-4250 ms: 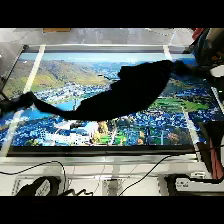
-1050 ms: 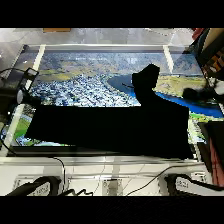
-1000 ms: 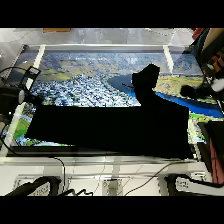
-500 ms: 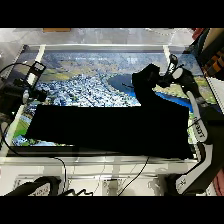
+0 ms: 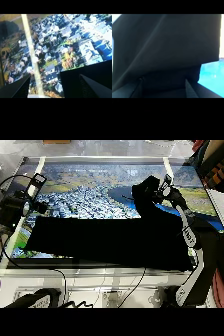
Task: Fold the clothes and pants, and hang the long-sleeved shirts on hangers.
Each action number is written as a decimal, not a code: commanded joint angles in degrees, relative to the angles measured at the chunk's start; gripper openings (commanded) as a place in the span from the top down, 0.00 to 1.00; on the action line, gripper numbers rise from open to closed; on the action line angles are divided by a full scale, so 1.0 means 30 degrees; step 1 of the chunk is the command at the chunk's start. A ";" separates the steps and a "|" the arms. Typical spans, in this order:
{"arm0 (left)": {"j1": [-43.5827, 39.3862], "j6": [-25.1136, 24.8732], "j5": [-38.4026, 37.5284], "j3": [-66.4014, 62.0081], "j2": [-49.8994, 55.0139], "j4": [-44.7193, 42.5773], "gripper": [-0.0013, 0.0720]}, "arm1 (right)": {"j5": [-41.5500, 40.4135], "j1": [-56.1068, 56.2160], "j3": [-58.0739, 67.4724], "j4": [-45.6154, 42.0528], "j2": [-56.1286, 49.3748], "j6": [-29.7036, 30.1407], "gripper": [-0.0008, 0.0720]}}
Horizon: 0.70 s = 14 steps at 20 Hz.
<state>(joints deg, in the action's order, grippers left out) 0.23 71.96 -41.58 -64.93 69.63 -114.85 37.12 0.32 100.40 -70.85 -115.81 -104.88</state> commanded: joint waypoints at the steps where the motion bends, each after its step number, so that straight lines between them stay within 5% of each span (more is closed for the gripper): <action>1: -0.0138 0.0000 0.0000 -0.0022 -0.0007 0.0000 0.04 | -0.0816 0.0029 0.0109 -0.0481 -0.0328 -0.0262 0.33; 4: -0.0248 0.0000 0.0000 -0.0022 -0.0007 0.0000 0.04 | -0.0619 0.0029 0.0124 -0.0685 -0.0459 -0.0240 0.63; 5: -0.0299 0.0000 0.0000 -0.0022 -0.0007 0.0000 0.04 | -0.0612 0.0029 0.0197 -0.0685 -0.0452 -0.0233 0.90; 6: -0.0313 -0.0007 0.0000 -0.0022 -0.0007 0.0007 0.04 | -0.0634 0.0029 0.0328 -0.0670 -0.0444 -0.0226 0.96; 14: -0.0321 0.0000 0.0007 -0.0022 -0.0007 0.0007 0.04 | 0.0831 0.0029 0.3359 -0.1100 -0.0437 -0.0430 0.96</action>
<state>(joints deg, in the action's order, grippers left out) -0.69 71.96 -41.58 -64.93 69.63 -114.85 38.44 0.34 107.70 -73.84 -117.08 -105.51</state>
